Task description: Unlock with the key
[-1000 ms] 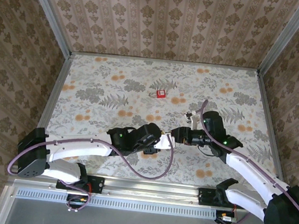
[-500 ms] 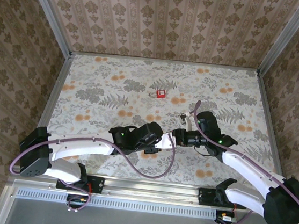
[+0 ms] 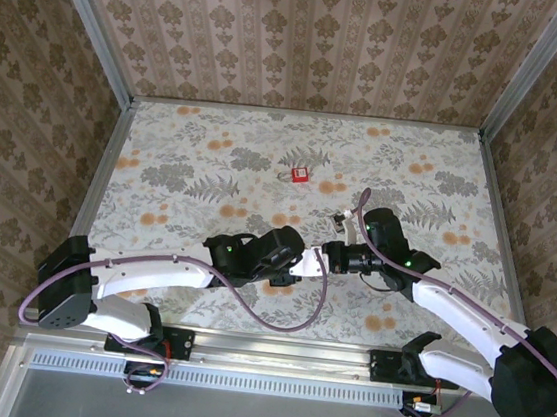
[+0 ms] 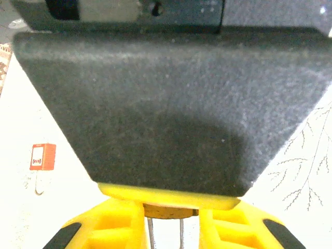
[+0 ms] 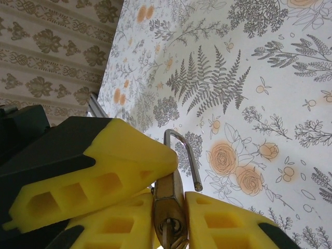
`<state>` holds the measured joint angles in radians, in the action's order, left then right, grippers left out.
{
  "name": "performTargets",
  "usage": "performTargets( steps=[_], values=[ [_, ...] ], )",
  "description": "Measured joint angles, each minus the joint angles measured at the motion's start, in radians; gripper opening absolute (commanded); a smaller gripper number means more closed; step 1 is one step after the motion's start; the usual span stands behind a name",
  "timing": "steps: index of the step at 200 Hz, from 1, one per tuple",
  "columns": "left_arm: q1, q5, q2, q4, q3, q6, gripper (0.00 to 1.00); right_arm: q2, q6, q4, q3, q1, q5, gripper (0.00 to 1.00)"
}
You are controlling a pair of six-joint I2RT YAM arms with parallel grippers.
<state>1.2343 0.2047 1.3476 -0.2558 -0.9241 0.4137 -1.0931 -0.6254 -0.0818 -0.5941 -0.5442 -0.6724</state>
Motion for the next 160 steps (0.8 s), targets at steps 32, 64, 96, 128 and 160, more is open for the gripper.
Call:
performTargets(
  steps=[32, 64, 96, 128, 160],
  values=[
    [0.000, -0.001, 0.000, 0.001, 0.000, -0.001, 0.37, 0.018, 0.003, -0.010, 0.000, -0.004, 0.024, 0.15],
    [0.000, 0.010, -0.001, 0.002, -0.001, -0.015, 0.64, 0.040, 0.002, -0.034, -0.003, -0.006, 0.066, 0.14],
    [-0.012, 0.052, -0.057, -0.031, 0.001, -0.023, 0.60, 0.053, 0.003, -0.068, -0.014, 0.002, 0.099, 0.14],
    [-0.046, 0.079, -0.150, -0.057, 0.029, -0.060, 0.48, 0.059, 0.002, -0.080, -0.027, 0.009, 0.105, 0.14],
    [-0.058, 0.068, -0.121, -0.057, 0.040, -0.073, 0.55, 0.059, 0.001, -0.080, -0.028, 0.009, 0.099, 0.13]
  ],
)
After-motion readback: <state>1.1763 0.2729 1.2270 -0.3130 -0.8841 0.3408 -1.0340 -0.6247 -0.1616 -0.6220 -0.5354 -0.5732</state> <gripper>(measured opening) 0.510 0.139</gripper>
